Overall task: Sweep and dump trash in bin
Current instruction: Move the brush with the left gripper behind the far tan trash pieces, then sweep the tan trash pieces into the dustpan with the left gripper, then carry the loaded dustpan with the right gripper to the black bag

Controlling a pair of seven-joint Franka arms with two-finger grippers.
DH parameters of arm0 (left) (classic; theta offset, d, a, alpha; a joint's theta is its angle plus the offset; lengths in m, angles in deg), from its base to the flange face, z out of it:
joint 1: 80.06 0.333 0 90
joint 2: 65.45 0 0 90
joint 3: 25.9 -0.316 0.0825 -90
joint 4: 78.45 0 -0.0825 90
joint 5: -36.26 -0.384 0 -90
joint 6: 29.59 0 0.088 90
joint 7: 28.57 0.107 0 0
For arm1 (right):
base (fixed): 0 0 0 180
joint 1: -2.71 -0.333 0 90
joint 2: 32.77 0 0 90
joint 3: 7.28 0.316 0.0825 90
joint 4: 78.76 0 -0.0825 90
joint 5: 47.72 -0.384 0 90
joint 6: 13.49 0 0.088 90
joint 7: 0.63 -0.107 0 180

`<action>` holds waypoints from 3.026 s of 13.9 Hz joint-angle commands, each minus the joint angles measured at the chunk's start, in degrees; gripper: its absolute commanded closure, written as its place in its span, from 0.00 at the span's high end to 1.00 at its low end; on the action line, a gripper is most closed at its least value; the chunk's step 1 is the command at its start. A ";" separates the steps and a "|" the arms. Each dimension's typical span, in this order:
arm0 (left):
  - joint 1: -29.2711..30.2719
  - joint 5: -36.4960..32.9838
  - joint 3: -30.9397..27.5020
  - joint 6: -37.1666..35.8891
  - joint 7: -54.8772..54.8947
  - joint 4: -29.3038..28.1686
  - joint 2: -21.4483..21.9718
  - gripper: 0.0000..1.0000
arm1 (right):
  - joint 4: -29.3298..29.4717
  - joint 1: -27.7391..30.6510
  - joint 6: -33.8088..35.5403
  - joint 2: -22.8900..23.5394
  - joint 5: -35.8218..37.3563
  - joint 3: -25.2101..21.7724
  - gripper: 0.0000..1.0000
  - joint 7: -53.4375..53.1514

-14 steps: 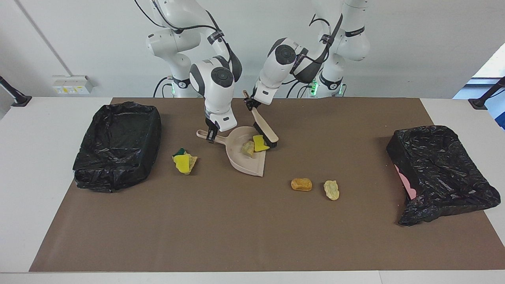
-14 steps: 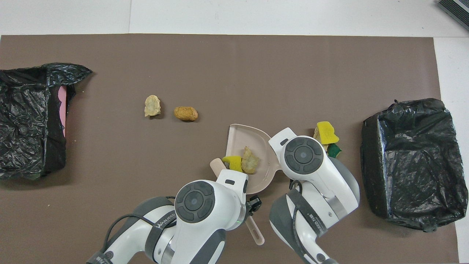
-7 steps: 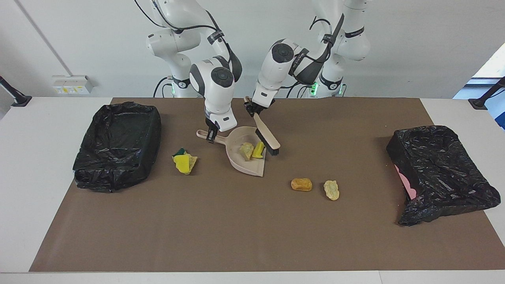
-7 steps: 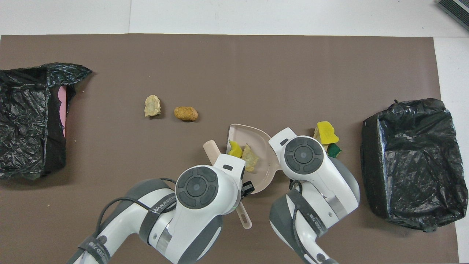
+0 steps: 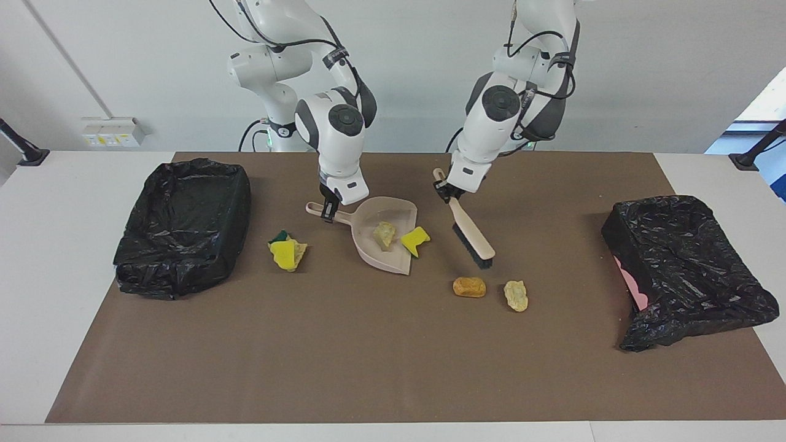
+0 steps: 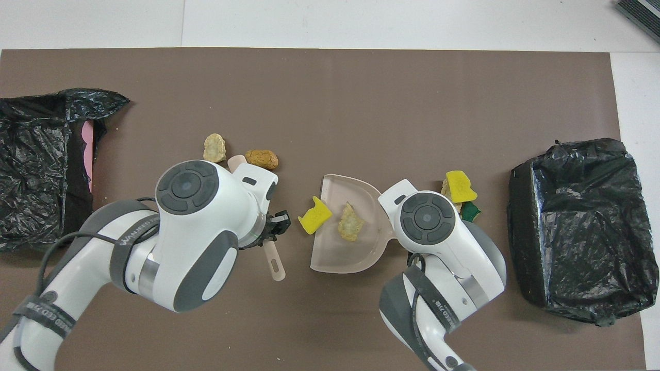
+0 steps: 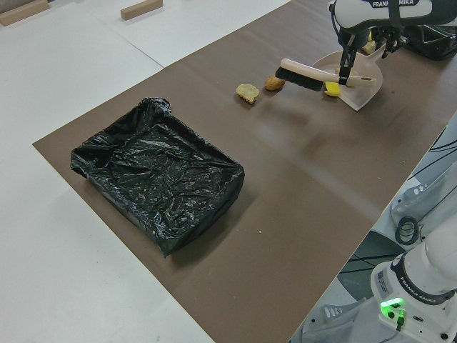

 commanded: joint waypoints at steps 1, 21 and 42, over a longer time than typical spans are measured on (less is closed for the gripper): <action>5.37 -2.42 0.68 -2.99 6.40 4.51 -3.42 0.00 | -0.66 1.04 -1.26 -0.13 -0.71 0.38 0.00 1.71; 15.95 -11.57 1.65 2.64 38.15 9.53 -14.94 0.00 | -1.01 1.04 -1.34 -0.22 -0.71 0.38 0.00 1.36; -9.11 3.03 1.30 -6.33 32.38 5.48 -3.78 0.00 | -1.01 1.04 -1.34 -0.22 -0.80 0.38 0.00 1.18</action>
